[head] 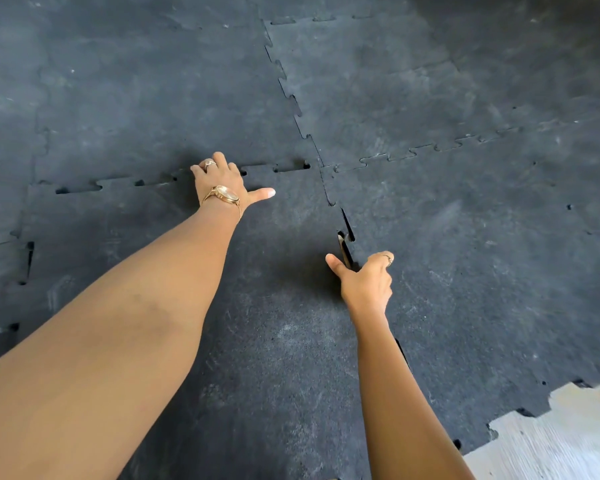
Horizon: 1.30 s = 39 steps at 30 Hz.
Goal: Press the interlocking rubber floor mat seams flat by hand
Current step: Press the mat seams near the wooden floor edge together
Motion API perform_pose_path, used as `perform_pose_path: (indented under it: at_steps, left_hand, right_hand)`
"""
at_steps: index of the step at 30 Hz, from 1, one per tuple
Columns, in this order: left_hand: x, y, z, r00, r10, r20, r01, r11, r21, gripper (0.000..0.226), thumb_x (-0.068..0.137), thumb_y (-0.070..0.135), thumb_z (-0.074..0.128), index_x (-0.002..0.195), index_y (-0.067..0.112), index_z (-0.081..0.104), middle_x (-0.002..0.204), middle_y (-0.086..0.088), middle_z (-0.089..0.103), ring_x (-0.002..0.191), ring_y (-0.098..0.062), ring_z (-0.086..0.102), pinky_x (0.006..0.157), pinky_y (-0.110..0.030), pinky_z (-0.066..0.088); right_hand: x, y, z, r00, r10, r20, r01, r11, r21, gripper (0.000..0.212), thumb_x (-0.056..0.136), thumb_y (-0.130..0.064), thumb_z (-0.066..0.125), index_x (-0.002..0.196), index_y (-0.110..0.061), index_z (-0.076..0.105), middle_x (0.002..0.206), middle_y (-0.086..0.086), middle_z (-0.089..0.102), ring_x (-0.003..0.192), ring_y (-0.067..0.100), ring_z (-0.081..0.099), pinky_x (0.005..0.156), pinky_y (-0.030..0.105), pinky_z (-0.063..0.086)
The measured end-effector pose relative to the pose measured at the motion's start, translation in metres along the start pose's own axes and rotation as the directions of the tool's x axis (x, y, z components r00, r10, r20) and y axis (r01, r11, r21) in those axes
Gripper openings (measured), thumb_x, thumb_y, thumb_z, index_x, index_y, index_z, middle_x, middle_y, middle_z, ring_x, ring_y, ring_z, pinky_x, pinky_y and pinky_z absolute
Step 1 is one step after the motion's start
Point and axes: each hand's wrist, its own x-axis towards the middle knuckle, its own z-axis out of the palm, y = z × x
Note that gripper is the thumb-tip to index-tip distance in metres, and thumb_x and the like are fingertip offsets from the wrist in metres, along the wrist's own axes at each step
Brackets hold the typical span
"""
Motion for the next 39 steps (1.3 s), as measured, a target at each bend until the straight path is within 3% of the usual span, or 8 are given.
perform_pose_path:
  at_steps: [14,20,25,28,30,34,37,39]
  left_hand:
    - [-0.008,0.010,-0.003,0.992,-0.064,0.105,0.068,0.997,-0.034,0.111,0.072,0.089,0.019,0.137,0.002,0.041,0.136,-0.016,0.038,0.132,-0.036,0.036,0.111,-0.049,0.030]
    - [-0.017,0.010,0.013,0.996,-0.068,0.061,0.074,0.992,-0.100,0.104,0.077,0.084,0.012,0.137,0.004,0.040,0.136,-0.016,0.038,0.133,-0.041,0.033,0.114,-0.051,0.021]
    - [-0.019,0.010,0.028,0.998,-0.029,-0.058,0.012,0.961,-0.276,0.093,0.084,0.078,0.018,0.147,0.010,0.024,0.157,-0.021,0.007,0.143,-0.048,0.009,0.116,-0.057,0.005]
    - [-0.018,0.007,0.036,0.994,-0.003,-0.105,-0.032,0.945,-0.326,0.095,0.084,0.078,0.017,0.155,0.017,0.003,0.159,-0.022,-0.006,0.145,-0.047,0.000,0.116,-0.059,-0.001]
    - [-0.017,0.006,0.039,0.994,0.015,-0.104,-0.049,0.943,-0.330,0.091,0.084,0.078,0.016,0.155,0.024,-0.003,0.159,-0.022,-0.003,0.145,-0.046,-0.003,0.114,-0.061,-0.003]
    - [-0.015,0.015,0.029,0.982,0.123,-0.142,-0.159,0.948,-0.275,0.071,0.098,0.058,0.021,0.155,0.021,0.001,0.159,-0.016,0.009,0.148,-0.036,-0.002,0.107,-0.070,-0.003]
    - [-0.016,0.041,0.021,0.932,0.254,-0.260,-0.320,0.912,-0.255,0.064,0.100,0.035,0.030,0.151,0.000,0.013,0.156,-0.016,0.020,0.148,-0.029,0.008,0.116,-0.057,0.008]
    - [-0.016,0.055,0.016,0.941,0.236,-0.244,-0.311,0.889,-0.338,0.071,0.100,0.043,0.032,0.150,-0.004,0.013,0.156,-0.020,0.020,0.147,-0.032,0.011,0.119,-0.050,0.007]
  right_hand:
    - [0.022,0.001,-0.008,0.998,-0.047,0.051,0.051,0.995,-0.087,0.088,0.084,-0.038,0.072,0.142,0.005,0.021,0.132,0.025,0.051,0.125,0.043,0.045,0.102,0.048,0.038]
    - [0.016,0.004,-0.002,0.992,-0.086,-0.090,0.061,0.967,-0.249,0.079,0.081,-0.043,0.072,0.136,0.002,0.035,0.127,0.018,0.052,0.118,0.037,0.049,0.088,0.042,0.044]
    - [0.005,0.001,0.003,0.985,-0.147,-0.093,0.080,0.857,-0.510,0.079,0.089,-0.052,0.057,0.145,-0.002,0.030,0.134,0.012,0.049,0.124,0.032,0.046,0.086,0.041,0.049]
    - [0.000,-0.004,-0.008,0.972,-0.228,-0.049,0.107,0.622,-0.775,0.064,0.088,-0.056,0.056,0.133,-0.011,0.047,0.117,0.006,0.065,0.122,0.026,0.048,0.094,0.041,0.041]
    - [0.000,-0.007,-0.013,0.969,-0.248,-0.006,0.163,0.655,-0.738,0.056,0.088,-0.049,0.063,0.127,-0.011,0.051,0.119,0.006,0.064,0.122,0.026,0.048,0.093,0.038,0.040]
    - [0.018,-0.011,-0.012,0.912,-0.359,0.197,0.409,0.786,-0.463,0.089,0.085,-0.038,0.070,0.152,-0.007,0.020,0.160,0.003,0.018,0.144,0.027,0.024,0.109,0.036,0.035]
    - [0.049,-0.029,-0.011,0.876,-0.350,0.332,0.480,0.696,-0.534,0.119,0.072,-0.038,0.083,0.155,-0.009,0.003,0.163,-0.002,0.004,0.148,0.031,0.008,0.118,0.042,0.023]
    - [0.058,-0.041,-0.009,0.851,-0.335,0.405,0.524,0.586,-0.618,0.123,0.068,-0.037,0.086,0.154,-0.008,0.003,0.162,-0.001,0.009,0.146,0.032,0.012,0.115,0.044,0.029]
